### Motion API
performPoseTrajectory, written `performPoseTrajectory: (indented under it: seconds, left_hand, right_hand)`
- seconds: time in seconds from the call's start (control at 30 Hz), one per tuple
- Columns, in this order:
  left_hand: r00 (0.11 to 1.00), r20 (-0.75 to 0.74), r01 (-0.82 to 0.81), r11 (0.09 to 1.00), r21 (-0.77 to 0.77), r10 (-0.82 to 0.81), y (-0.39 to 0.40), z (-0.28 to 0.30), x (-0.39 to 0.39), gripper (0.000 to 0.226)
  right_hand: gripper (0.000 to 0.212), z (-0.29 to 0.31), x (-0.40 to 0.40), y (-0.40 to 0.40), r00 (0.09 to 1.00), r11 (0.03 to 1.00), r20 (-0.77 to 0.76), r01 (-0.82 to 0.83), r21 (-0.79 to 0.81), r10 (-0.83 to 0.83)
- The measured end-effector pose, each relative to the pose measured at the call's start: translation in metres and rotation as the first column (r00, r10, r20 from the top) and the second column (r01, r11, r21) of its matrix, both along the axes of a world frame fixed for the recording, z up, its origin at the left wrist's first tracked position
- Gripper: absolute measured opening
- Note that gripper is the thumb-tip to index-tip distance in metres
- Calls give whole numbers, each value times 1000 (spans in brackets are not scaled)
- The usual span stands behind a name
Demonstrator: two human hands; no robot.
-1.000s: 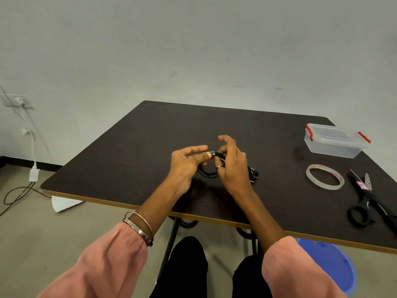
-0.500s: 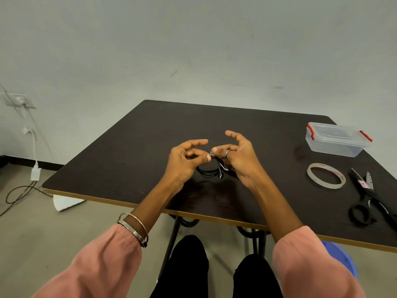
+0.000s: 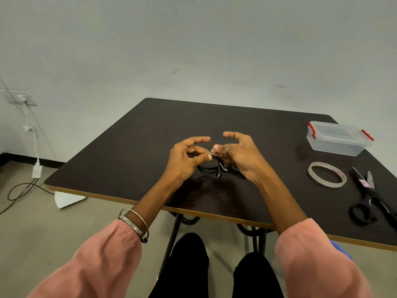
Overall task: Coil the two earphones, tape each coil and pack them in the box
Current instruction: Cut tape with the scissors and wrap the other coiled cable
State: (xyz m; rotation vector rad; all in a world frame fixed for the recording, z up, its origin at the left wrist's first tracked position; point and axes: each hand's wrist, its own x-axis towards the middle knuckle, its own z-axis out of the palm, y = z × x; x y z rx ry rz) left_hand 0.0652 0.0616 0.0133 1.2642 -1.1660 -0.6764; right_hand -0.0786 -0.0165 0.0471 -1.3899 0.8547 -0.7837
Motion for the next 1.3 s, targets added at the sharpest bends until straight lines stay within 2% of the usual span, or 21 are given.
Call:
performPoseTrajectory:
  seconds: [0.13, 0.23, 0.3, 0.43, 0.53, 0.6, 0.67, 0.73, 0.8, 0.9, 0.97, 1.03, 1.17, 1.3]
  left_hand:
    - [1000, 10, -16, 1000, 3, 16, -1, 0, 0, 42]
    - [998, 19, -67, 998, 12, 67, -2, 0, -1, 30]
    - [994, 27, -104, 994, 20, 103, -3, 0, -2, 21]
    - [984, -110, -134, 988, 72, 141, -6, 2, -5, 17]
    - [954, -249, -140, 984, 113, 164, -6, 5, -8, 17]
    - [936, -313, -129, 984, 120, 161, -5, 6, -7, 17]
    - [937, -315, -116, 985, 127, 151, -3, 5, -6, 19]
    - [943, -294, -117, 984, 138, 153, -4, 4, -6, 18]
    - [947, -274, -134, 981, 142, 169, -5, 3, -4, 16]
    - [957, -232, -145, 980, 136, 173, -6, 5, 3, 12]
    - [962, -209, -146, 979, 144, 174, -5, 6, 11, 11]
    - [970, -156, -158, 972, 176, 186, -5, 5, 20, 11]
    - [958, 184, -258, 938, 233, 218, -5, 1, 40, 8]
    - [905, 393, -273, 931, 244, 163, -8, -2, 42, 11]
  right_hand:
    - [62, 0, 1, -1, 999, 996, -28, 24, -90, -27]
    - [64, -4, 5, 0, 999, 985, -3, 49, -167, -50]
    - [66, -6, 6, 2, 997, 957, -14, 69, -280, -76]
    - [73, -12, 1, 7, 994, 826, -80, 13, -563, -70]
    - [71, -16, -5, 9, 987, 679, -143, -59, -732, -69]
    - [71, -19, -12, 11, 979, 564, -195, -124, -816, -66]
    - [71, -23, -18, 14, 970, 504, -231, -164, -848, -73]
    - [67, -27, -20, 16, 980, 552, -162, -73, -831, -113]
    - [61, -28, -20, 15, 987, 648, -77, 35, -761, -143]
    - [55, -26, -12, 12, 983, 773, -169, -56, -632, -67]
    - [50, -23, -2, 11, 962, 814, -268, -111, -570, -56]
    - [37, -20, 10, 10, 952, 849, -291, -73, -523, -98]
    - [18, -19, 29, 2, 934, 917, -315, 29, -398, -167]
    - [8, -26, 41, -7, 876, 896, -408, 60, -439, -258]
